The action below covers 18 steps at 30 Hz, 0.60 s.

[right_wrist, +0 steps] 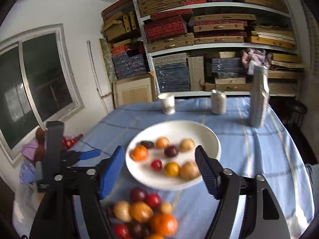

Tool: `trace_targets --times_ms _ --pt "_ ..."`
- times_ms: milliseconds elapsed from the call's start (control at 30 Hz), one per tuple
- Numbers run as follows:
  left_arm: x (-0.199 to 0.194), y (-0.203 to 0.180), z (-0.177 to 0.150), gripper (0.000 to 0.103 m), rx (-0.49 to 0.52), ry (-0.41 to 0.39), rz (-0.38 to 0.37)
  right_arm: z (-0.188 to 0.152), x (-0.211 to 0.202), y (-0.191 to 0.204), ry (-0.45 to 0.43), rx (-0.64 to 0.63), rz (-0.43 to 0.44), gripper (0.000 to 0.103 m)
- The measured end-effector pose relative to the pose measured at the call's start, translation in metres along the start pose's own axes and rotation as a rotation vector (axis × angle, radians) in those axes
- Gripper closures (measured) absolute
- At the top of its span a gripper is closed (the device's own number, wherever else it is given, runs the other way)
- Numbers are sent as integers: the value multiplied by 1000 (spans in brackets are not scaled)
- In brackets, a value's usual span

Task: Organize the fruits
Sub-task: 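Move both open tools back toward the remaining fruit pile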

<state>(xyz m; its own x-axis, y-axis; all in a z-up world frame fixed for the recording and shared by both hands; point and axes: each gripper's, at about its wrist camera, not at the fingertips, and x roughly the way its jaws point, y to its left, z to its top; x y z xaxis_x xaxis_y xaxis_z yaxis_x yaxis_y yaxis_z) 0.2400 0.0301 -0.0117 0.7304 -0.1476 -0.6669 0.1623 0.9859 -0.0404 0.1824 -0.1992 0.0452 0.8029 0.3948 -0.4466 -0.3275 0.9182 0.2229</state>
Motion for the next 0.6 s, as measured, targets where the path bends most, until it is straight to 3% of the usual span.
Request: trace_targets --times_ms 67,300,600 --pt "-6 -7 -19 30 26 17 -8 -19 -7 -9 8 38 -18 17" --pt "-18 -42 -59 29 165 35 -23 -54 -16 -59 61 231 -33 17" --pt "-20 -54 -69 26 207 30 -54 -59 -13 -59 77 230 -37 16"
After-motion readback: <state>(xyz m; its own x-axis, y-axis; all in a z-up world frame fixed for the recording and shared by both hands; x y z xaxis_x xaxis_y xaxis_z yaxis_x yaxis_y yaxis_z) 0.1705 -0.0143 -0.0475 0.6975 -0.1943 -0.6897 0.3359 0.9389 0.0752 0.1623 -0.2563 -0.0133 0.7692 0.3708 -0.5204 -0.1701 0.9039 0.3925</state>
